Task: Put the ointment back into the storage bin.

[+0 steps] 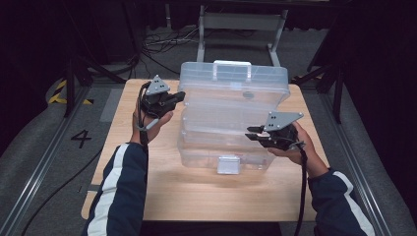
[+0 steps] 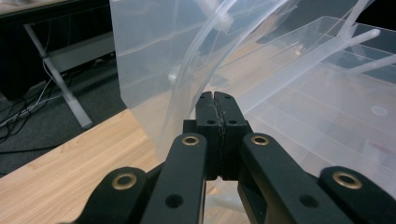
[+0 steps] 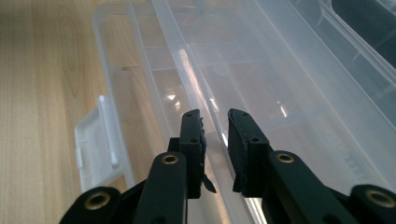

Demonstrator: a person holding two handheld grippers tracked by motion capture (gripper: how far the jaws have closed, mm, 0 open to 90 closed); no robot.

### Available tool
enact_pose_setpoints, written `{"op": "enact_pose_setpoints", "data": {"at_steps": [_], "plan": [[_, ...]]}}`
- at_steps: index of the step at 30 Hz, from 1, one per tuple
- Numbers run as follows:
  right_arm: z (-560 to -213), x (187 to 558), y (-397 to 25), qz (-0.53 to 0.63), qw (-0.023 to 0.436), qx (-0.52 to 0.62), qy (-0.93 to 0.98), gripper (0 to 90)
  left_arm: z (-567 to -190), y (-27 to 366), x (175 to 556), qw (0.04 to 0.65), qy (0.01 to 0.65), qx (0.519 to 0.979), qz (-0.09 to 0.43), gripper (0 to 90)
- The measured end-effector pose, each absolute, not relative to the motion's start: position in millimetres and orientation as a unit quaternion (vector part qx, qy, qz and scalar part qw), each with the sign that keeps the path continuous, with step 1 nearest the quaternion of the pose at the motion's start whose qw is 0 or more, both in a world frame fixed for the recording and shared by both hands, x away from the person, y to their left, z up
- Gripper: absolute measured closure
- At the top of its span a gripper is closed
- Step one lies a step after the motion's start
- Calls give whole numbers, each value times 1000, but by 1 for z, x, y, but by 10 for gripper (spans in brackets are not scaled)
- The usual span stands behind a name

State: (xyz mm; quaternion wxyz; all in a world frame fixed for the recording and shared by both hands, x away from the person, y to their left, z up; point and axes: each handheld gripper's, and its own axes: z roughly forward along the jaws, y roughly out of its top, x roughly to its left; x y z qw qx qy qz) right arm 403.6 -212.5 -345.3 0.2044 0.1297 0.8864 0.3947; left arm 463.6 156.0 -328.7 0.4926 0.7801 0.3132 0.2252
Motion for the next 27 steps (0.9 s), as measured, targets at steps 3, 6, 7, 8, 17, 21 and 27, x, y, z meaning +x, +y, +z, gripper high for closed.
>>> {"op": "enact_pose_setpoints", "data": {"at_steps": [3, 6, 7, 8, 17, 21, 27], "plan": [[-345, 397, -216, 401, 223, 137, 878, 776, -326, 156, 462, 493, 304, 784, 226, 900], [-344, 391, -223, 404, 233, 146, 872, 788, -325, 157, 461, 490, 299, 787, 224, 900], [-344, 390, -225, 404, 235, 148, 872, 787, -325, 157, 460, 489, 297, 789, 223, 900], [-345, 388, -228, 401, 240, 151, 871, 784, -326, 158, 460, 489, 296, 789, 224, 900], [-346, 378, -248, 405, 255, 170, 861, 791, -329, 159, 455, 481, 282, 802, 215, 900], [-348, 374, -255, 403, 261, 172, 860, 790, -330, 160, 453, 478, 280, 804, 215, 900], [-349, 371, -263, 404, 264, 179, 857, 795, -333, 160, 451, 479, 276, 805, 217, 900]]}}
